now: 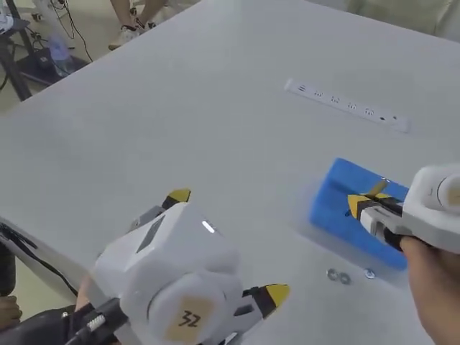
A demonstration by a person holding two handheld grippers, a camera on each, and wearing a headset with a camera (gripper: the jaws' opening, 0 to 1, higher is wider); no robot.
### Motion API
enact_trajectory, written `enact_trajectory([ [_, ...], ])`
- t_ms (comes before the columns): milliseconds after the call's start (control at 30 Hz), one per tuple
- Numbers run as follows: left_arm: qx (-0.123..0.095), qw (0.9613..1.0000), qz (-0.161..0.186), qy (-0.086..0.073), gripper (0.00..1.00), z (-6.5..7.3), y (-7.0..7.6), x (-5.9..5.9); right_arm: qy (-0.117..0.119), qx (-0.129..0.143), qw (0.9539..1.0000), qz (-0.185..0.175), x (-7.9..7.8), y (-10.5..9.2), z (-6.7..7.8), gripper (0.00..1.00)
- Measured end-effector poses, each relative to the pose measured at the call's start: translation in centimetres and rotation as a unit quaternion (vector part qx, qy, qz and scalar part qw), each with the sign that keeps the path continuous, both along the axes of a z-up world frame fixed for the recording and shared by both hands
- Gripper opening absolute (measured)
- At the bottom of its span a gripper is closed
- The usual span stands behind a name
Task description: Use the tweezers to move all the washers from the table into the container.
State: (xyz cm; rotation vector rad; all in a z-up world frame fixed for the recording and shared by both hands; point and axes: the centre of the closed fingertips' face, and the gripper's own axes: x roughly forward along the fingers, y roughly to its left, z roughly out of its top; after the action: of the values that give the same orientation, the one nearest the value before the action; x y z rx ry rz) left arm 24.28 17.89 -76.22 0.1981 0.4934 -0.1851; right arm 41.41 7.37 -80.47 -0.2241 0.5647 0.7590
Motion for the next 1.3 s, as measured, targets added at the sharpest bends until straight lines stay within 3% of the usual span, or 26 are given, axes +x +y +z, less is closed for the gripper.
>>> enact_trajectory([
  [233, 0.01, 0.9999, -0.004, 0.006, 0.99, -0.2, 0.0, -0.1, -0.003, -0.025, 0.9996, 0.011, -0.3, 0.2, -1.0, 0.04],
  [367, 0.014, 0.9998, -0.003, 0.011, 0.99, -0.5, 0.0, -0.1, -0.015, -0.021, 0.9997, 0.007, -0.5, 0.0, -0.6, 0.04],
  [600, 0.018, 0.9998, -0.005, 0.01, 0.99, -0.4, 0.0, -0.1, -0.005, -0.019, 0.9998, 0.004, -0.4, 0.0, -0.4, 0.05],
  [667, 0.018, 0.9998, -0.004, 0.012, 0.99, -0.5, 0.1, -0.2, 0.005, 0.003, 0.9999, -0.009, -0.2, -0.1, -0.1, 0.05],
  [867, 0.024, 0.9996, -0.005, 0.012, 0.99, -0.5, 0.1, -0.2, -0.002, 0.012, 0.9999, -0.008, -0.7, -0.3, 1.6, 0.05],
  [1133, 0.026, 0.9996, -0.007, 0.012, 0.99, -0.5, 0.0, -0.2, -0.011, 0.026, 0.9995, 0.013, -3.2, -0.4, 4.3, 0.05],
  [1300, 0.026, 0.9996, -0.007, 0.012, 0.99, -0.5, 0.1, -0.2, -0.011, 0.027, 0.9992, 0.026, -4.9, -0.6, 4.9, 0.04],
])
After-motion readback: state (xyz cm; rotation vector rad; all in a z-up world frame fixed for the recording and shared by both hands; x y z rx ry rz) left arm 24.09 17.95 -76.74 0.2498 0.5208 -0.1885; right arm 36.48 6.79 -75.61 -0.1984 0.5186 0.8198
